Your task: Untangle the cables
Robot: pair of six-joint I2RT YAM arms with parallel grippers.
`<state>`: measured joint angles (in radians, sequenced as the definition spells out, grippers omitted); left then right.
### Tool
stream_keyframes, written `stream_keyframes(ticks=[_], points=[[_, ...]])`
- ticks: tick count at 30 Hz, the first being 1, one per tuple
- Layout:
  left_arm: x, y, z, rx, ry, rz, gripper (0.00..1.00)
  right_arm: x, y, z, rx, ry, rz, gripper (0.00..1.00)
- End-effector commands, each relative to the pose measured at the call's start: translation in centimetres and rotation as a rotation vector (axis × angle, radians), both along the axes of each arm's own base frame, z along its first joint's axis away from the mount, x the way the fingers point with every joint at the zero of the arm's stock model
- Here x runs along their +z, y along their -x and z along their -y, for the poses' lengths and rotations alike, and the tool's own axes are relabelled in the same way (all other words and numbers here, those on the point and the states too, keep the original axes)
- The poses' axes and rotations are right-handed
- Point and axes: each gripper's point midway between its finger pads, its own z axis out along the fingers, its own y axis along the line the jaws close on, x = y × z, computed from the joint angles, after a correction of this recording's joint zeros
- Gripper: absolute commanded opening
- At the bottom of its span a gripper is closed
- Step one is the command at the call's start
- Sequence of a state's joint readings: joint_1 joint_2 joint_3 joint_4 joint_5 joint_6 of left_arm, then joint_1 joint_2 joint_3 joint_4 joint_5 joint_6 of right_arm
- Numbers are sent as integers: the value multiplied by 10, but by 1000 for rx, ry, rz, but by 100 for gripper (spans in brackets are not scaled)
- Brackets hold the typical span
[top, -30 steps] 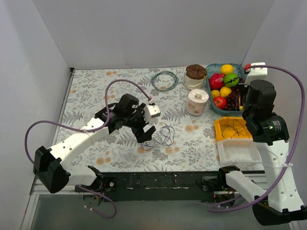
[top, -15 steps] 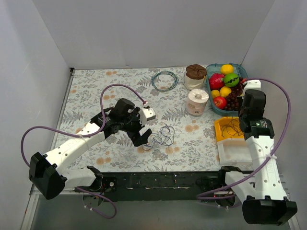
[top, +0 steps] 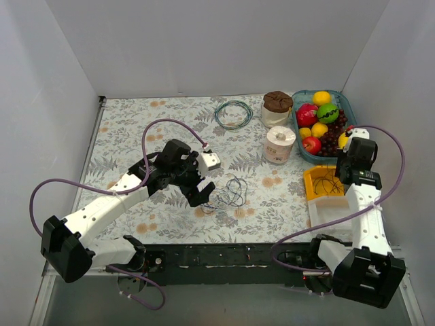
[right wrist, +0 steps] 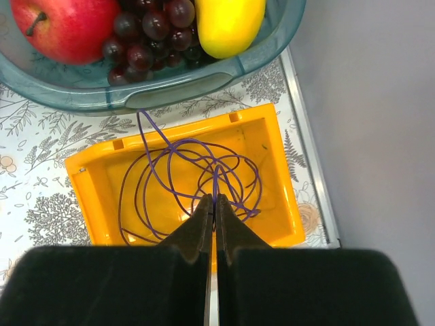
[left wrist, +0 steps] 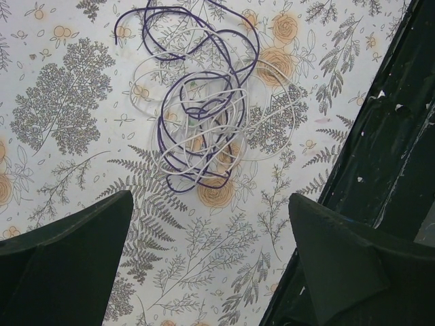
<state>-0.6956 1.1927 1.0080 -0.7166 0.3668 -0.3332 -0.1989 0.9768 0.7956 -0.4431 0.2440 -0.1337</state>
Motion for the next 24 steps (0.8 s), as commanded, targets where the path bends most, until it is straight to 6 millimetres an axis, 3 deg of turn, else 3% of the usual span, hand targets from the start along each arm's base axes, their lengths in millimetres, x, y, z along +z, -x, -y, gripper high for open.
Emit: stream_keyframes(ticks=[1, 9, 14, 16, 17, 20, 21, 24], points=[[14, -4, -2, 2, 28, 53, 98, -17, -12, -6, -14, -160, 11, 1], [9, 0, -6, -2, 26, 63, 98, -58, -19, -7, -31, -268, -105, 1], [7, 1, -6, -10, 18, 63, 98, -59, -18, -10, -29, -291, -127, 3], [8, -1, -5, -13, 19, 65, 98, -49, -16, -5, -50, -268, -109, 24], [9, -1, -4, -15, 23, 66, 98, -44, -17, -4, -54, -257, -97, 41], [7, 0, -3, -22, 22, 57, 98, -30, -13, 0, -63, -232, -71, 54], [7, 0, -3, -24, 24, 57, 98, -23, -13, 1, -68, -218, -53, 67], [6, 0, -2, -26, 24, 53, 98, -5, -12, 4, -74, -194, -9, 75]])
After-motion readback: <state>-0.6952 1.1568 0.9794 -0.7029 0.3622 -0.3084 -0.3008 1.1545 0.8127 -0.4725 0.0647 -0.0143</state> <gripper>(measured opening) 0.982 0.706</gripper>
